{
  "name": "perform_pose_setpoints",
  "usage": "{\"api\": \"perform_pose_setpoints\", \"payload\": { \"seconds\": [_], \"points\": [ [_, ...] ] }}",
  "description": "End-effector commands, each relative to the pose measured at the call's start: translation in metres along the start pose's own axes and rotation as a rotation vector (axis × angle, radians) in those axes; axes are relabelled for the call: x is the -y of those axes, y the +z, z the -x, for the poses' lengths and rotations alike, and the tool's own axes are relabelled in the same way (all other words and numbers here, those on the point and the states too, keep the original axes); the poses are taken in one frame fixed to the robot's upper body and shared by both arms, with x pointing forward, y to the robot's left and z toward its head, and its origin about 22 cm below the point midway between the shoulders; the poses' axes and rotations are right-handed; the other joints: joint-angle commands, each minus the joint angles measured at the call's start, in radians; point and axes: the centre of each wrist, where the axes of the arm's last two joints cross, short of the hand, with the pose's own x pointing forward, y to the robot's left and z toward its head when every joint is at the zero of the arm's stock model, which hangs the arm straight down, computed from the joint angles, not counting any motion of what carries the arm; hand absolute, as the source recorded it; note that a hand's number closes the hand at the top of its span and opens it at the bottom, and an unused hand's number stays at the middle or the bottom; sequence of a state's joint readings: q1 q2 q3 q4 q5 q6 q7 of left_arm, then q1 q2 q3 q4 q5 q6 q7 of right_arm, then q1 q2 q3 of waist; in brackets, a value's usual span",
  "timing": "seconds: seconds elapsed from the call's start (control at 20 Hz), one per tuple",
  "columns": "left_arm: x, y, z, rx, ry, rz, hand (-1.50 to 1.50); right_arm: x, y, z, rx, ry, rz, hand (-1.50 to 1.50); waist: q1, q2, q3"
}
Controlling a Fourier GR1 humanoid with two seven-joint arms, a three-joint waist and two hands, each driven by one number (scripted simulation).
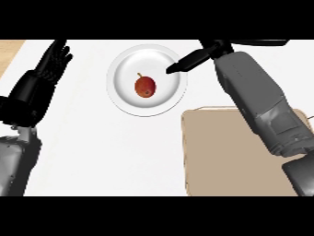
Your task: Pick the pear from the tray and place it in the plate
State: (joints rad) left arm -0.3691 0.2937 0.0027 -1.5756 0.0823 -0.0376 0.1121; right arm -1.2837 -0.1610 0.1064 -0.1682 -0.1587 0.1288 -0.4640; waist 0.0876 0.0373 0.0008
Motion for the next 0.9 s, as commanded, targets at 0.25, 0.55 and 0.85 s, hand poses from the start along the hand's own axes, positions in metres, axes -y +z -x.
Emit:
{"api": "perform_pose_setpoints", "payload": {
  "seconds": [0.25, 0.55, 0.85],
  "points": [
    [0.01, -0.006, -0.008, -0.003, 0.0, -0.011, 0.0, 0.086, 0.033, 0.001, 0.025, 0.037, -0.023, -1.5, -0.001, 0.004, 0.002],
    [0.005, 0.005, 0.003, 0.001, -0.008, 0.017, 0.0, 0.115, 0.063, 0.021, 0.02, 0.066, -0.01, -1.5, 0.019, 0.014, 0.003],
    [0.001, -0.002, -0.013, 0.013, -0.001, 0.03, 0.0, 0.138, 0.078, 0.019, 0.063, 0.128, 0.026, -1.5, 0.022, 0.012, 0.004]
  ]
}}
